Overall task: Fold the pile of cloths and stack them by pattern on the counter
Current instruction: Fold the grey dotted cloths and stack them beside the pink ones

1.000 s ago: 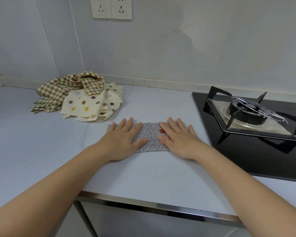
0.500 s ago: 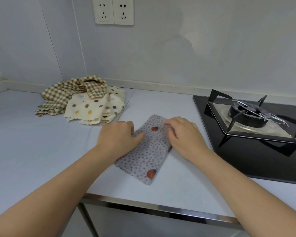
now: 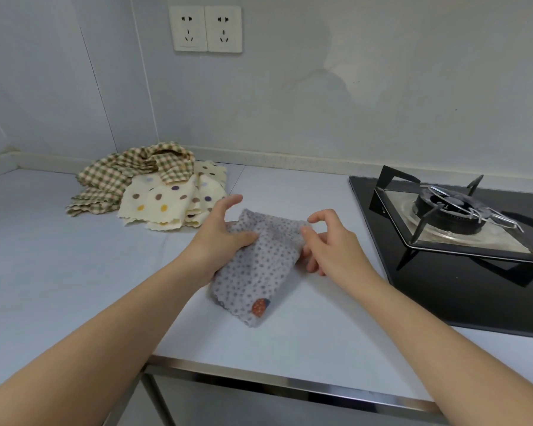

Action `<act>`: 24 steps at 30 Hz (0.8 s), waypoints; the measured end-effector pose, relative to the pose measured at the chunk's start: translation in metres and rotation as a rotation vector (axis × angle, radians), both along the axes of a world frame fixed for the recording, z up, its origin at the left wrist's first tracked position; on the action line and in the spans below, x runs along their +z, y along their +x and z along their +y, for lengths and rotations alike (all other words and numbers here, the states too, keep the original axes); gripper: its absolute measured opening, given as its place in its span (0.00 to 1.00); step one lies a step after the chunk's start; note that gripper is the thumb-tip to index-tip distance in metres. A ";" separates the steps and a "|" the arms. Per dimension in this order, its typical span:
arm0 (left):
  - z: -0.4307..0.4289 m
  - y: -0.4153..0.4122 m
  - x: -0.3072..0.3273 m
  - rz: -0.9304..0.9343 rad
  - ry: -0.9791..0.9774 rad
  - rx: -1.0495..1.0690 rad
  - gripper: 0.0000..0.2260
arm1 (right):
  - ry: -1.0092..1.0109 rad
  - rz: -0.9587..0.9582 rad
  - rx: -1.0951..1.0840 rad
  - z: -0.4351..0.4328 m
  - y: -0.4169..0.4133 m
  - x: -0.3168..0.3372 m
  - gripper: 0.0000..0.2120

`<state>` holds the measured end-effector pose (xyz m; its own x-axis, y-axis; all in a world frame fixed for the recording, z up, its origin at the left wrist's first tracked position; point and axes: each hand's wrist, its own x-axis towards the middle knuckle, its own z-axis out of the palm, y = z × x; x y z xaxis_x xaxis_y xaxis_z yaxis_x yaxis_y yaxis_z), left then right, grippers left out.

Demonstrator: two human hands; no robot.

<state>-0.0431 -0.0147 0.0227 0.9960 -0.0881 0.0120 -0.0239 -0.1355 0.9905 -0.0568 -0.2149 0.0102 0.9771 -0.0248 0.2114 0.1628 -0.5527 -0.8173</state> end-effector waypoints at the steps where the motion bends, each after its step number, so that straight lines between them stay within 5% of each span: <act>1: -0.003 -0.001 -0.001 -0.036 -0.052 -0.023 0.27 | 0.123 0.045 0.022 0.001 0.000 0.002 0.10; 9: -0.009 -0.006 -0.002 -0.310 -0.094 -0.002 0.25 | 0.808 0.409 0.323 0.003 -0.006 0.011 0.23; 14: -0.007 -0.007 0.002 -0.302 -0.071 -0.013 0.17 | 0.981 0.247 0.322 -0.001 0.000 0.009 0.27; 19: -0.001 -0.005 0.011 -0.329 -0.065 0.042 0.14 | 0.986 0.107 0.289 -0.007 0.002 0.010 0.27; 24: 0.000 -0.005 0.015 -0.377 0.025 0.047 0.17 | 0.739 0.069 0.283 -0.003 -0.001 0.007 0.27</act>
<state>-0.0485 -0.0148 0.0380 0.9249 -0.0471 0.3772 -0.3796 -0.1688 0.9096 -0.0575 -0.2174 0.0168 0.9775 0.1159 0.1761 0.1519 0.1914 -0.9697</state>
